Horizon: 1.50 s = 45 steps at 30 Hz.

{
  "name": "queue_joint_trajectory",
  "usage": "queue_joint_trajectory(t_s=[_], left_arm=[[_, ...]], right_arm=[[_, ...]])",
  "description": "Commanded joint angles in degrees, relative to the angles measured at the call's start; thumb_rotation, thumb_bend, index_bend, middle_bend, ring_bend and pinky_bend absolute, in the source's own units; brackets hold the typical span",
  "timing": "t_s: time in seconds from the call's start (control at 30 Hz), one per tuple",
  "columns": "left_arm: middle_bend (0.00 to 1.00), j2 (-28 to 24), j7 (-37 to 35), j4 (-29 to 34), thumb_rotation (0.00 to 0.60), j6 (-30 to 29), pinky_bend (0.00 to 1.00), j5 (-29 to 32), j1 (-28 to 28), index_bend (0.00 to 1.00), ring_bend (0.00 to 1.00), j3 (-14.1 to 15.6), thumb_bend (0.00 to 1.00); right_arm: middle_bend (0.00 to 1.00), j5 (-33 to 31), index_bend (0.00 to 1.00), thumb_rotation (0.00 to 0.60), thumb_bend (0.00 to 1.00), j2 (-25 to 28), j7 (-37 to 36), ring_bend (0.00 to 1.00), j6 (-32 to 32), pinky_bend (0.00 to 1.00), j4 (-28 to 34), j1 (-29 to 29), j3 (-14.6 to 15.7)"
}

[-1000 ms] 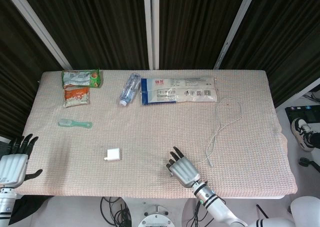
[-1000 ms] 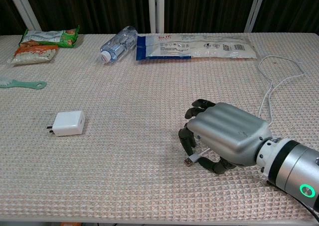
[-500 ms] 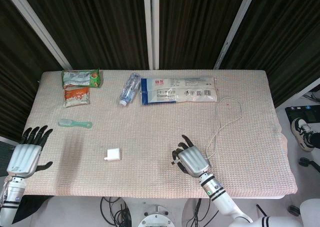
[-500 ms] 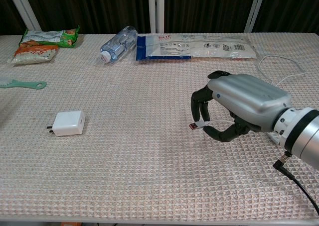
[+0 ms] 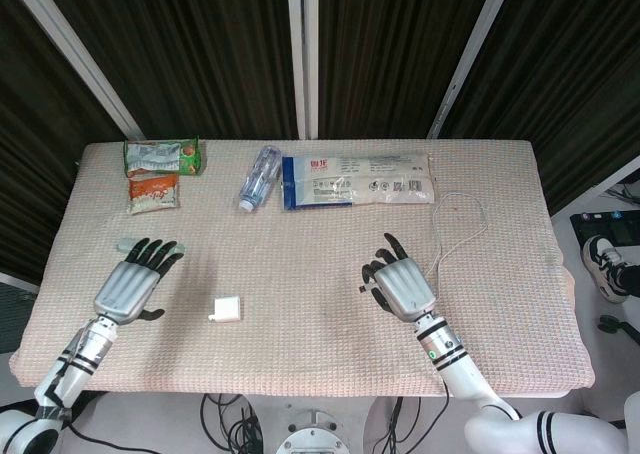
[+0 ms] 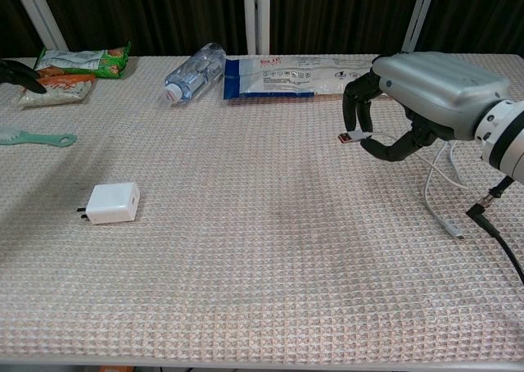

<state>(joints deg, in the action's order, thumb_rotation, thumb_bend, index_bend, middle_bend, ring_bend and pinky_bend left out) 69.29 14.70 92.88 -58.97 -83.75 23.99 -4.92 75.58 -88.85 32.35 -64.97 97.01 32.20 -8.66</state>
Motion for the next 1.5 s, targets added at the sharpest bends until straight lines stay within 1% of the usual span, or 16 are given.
queue_joint_trajectory(t_s=[0.03, 0.13, 0.23, 0.43, 0.57, 0.77, 0.93, 1.03, 1.1, 1.27, 1.5], left_arm=[[0.1, 4.21, 2.13, -1.04, 0.6, 4.8, 0.0, 3.3, 3.77, 0.17, 0.0, -0.69, 0.04], [0.13, 6.85, 3.66, -1.86, 0.6, 6.35, 0.0, 6.0, 4.92, 0.18, 0.0, -0.76, 0.06], [0.15, 8.31, 5.33, -1.51, 0.6, 5.95, 0.0, 8.11, 4.93, 0.19, 0.02, -0.46, 0.07], [0.17, 8.25, 7.99, 3.54, 0.6, 4.18, 0.0, 11.18, 3.81, 0.19, 0.04, 1.13, 0.08], [0.17, 10.16, 9.55, 5.24, 0.6, 2.34, 0.0, 11.95, 3.59, 0.19, 0.04, 1.53, 0.08], [0.17, 15.04, 13.42, 2.38, 0.6, 0.81, 0.0, 14.72, 4.84, 0.19, 0.04, 0.43, 0.08], [0.17, 16.99, 14.91, -0.23, 0.6, 1.39, 0.0, 17.9, 6.32, 0.19, 0.04, -0.65, 0.08], [0.17, 17.11, 13.73, -1.04, 0.6, 1.48, 0.0, 19.46, 6.59, 0.19, 0.04, -1.5, 0.08], [0.17, 16.27, 12.22, -0.86, 0.6, 2.54, 0.0, 19.72, 6.92, 0.2, 0.04, -1.53, 0.1], [0.22, 15.16, 9.41, -0.62, 0.6, 3.8, 0.0, 18.01, 7.37, 0.26, 0.07, -0.48, 0.13], [0.24, 15.57, 6.91, -2.08, 0.6, 4.48, 0.0, 16.36, 7.98, 0.32, 0.07, 0.45, 0.15]], right_arm=[[0.52, -1.38, 0.6, 0.6, 0.38, 2.19, 3.06, 0.27, 0.86, 0.08, 1.7, 1.69, -1.87], [0.52, -2.64, 0.6, 0.6, 0.38, 3.63, 5.0, 0.27, 1.16, 0.08, 2.79, 2.55, -2.86], [0.52, -3.66, 0.6, 0.6, 0.38, 4.75, 6.08, 0.27, 1.28, 0.08, 3.7, 3.04, -3.21], [0.52, -4.6, 0.6, 0.6, 0.38, 5.76, 5.81, 0.27, 1.23, 0.08, 4.04, 3.37, -2.87], [0.52, -4.58, 0.6, 0.6, 0.38, 5.94, 4.85, 0.27, 1.13, 0.08, 3.77, 3.51, -2.4], [0.52, -4.31, 0.6, 0.6, 0.38, 6.15, 3.36, 0.27, 0.64, 0.08, 3.29, 3.47, -1.87], [0.52, -4.19, 0.6, 0.6, 0.38, 6.46, 2.3, 0.27, 0.11, 0.08, 3.02, 3.27, -1.51], [0.52, -4.15, 0.6, 0.6, 0.38, 6.47, 1.71, 0.27, -0.13, 0.08, 2.76, 3.15, -1.29], [0.52, -4.15, 0.6, 0.6, 0.38, 6.42, 1.29, 0.27, -0.17, 0.08, 2.53, 3.09, -1.08], [0.52, -3.9, 0.6, 0.6, 0.38, 6.22, 0.5, 0.27, -0.25, 0.08, 1.94, 3.08, -0.67], [0.52, -3.91, 0.6, 0.6, 0.38, 5.91, -0.15, 0.27, -0.16, 0.08, 1.36, 3.18, -0.3]])
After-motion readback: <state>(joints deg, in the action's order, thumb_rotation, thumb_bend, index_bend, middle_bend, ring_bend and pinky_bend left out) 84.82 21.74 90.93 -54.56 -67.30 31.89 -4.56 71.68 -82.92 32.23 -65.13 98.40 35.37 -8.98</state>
